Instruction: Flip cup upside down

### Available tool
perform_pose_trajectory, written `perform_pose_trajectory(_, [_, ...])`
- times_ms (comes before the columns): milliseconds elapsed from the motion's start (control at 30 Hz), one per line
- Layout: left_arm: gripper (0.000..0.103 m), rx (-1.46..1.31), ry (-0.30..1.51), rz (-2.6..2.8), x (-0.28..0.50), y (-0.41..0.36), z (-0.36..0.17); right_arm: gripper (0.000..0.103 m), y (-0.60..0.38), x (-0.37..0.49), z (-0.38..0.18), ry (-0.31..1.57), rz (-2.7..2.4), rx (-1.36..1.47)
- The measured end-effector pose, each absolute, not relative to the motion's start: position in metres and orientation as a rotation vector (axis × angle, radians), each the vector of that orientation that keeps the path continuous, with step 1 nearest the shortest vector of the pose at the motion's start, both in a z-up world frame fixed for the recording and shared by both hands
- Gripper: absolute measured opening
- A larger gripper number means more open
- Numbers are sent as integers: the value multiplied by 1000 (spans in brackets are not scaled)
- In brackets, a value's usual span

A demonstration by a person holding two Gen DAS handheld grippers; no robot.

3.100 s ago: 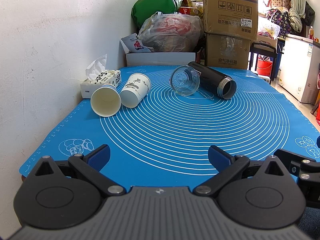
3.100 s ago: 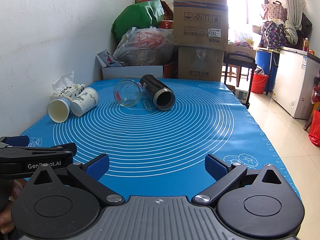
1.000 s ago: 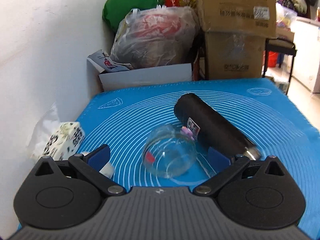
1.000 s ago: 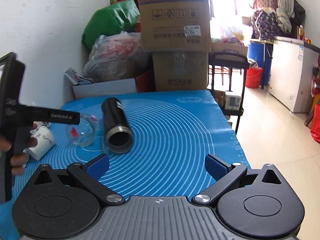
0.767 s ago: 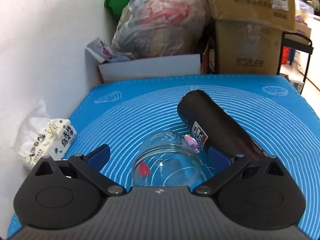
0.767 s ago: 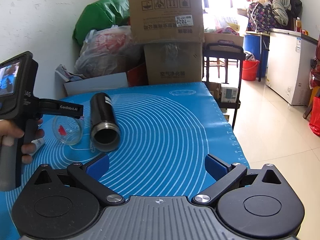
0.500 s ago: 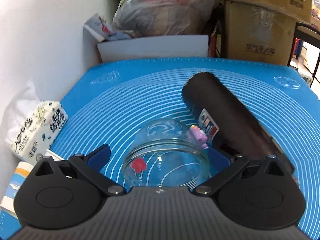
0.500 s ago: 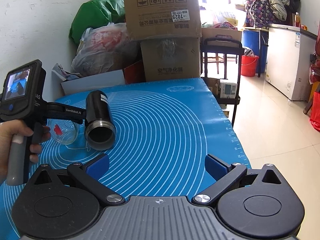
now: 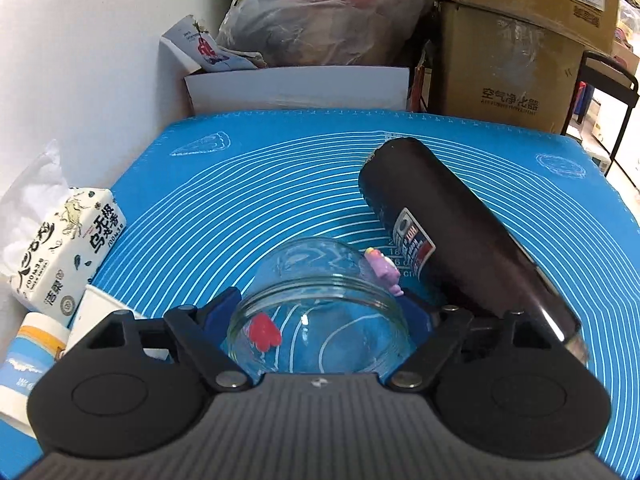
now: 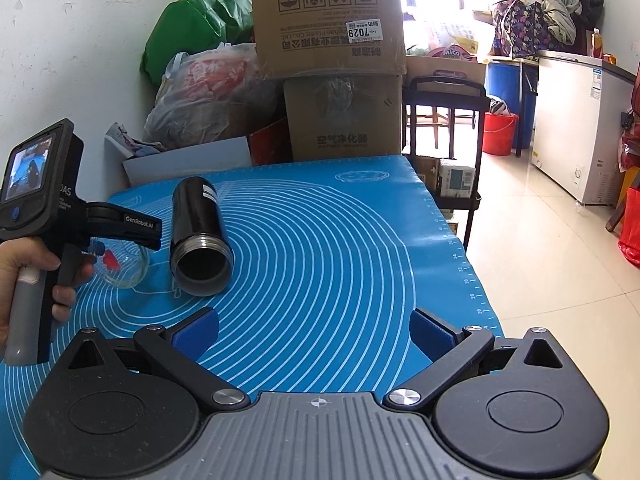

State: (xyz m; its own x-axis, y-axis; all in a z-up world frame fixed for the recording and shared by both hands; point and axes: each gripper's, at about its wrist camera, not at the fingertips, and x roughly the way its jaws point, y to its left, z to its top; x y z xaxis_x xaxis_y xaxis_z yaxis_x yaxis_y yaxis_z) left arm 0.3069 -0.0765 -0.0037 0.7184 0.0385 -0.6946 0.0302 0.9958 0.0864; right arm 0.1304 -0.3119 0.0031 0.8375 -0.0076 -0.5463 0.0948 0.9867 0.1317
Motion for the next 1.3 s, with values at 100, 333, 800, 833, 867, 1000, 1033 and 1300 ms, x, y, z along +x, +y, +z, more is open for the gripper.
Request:
perform_pose_trajectory(100, [83,85,748,0,295,-74,2,103,-310,128,5,570,-55,152])
perform_pose_trajectory(333, [82,65,778,-41,257,-69,6,103,-305,116,9,564,-50,157])
perform_pose_trajectory(800, [81,72,703,-64,207,-80,13,103,-302,89,21,534,-53,147])
perform_pose_trajectory(833, [81,77,698,-62,205,-81,13,103,-304,88,21,534,-56,149])
perform_pose_trajectory(867, [81,84,693,-60,202,-83,12,103,-305,87,21,535,-58,153])
perform_pose_trajectory(1000, [81,90,701,-67,190,-86,7,103,-309,84,18,543,-65,163])
perform_pose_trajectory(1033, [81,88,706,-67,187,-86,5,103,-310,83,17,545,-64,165])
perform_pose_trajectory(1300, [80,113,666,-56,155,-89,5,103,-308,68,20,542,-60,164])
